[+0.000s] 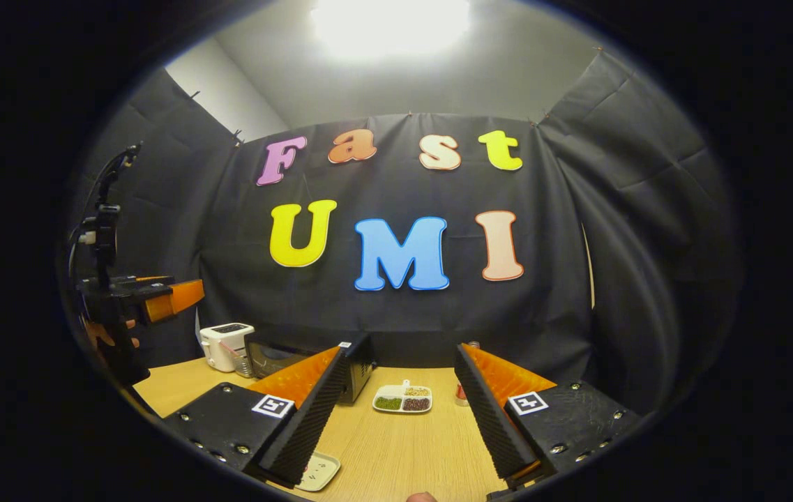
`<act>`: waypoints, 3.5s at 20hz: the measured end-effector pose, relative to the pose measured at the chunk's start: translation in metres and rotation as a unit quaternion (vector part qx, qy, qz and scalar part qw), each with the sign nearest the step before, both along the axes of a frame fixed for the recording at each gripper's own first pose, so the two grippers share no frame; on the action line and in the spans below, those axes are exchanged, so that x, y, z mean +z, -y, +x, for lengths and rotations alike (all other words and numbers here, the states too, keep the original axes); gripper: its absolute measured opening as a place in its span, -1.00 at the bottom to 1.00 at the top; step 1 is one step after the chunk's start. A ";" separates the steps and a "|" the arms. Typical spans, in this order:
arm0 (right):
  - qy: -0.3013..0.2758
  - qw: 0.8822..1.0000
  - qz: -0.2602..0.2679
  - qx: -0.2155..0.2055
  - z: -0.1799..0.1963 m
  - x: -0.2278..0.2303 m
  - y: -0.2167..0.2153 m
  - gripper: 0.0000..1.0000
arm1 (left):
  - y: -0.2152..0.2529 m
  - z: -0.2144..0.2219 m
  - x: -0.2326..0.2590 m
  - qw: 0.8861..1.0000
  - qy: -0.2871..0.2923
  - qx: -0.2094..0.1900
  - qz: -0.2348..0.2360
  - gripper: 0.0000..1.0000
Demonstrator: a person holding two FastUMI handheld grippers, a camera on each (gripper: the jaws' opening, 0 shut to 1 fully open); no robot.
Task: Open the electric oven with the left hand, put the food in, and close the electric oven.
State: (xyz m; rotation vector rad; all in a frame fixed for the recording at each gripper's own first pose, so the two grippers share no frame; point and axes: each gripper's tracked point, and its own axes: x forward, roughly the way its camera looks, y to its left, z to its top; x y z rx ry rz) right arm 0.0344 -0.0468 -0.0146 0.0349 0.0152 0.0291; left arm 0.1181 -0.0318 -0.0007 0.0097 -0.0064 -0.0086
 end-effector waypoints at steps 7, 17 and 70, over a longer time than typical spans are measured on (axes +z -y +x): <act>-0.015 0.998 0.011 -0.059 0.033 -0.010 -0.006 0.92 | -0.011 0.097 -0.038 0.999 -0.021 -0.030 0.000 1.00; -0.033 0.993 -0.011 -0.114 0.065 -0.030 -0.027 0.92 | -0.002 0.194 -0.126 0.993 -0.081 -0.085 -0.003 1.00; -0.075 0.992 -0.060 -0.078 0.044 -0.046 -0.030 0.92 | 0.002 0.111 -0.324 0.970 -0.238 -0.055 -0.001 0.93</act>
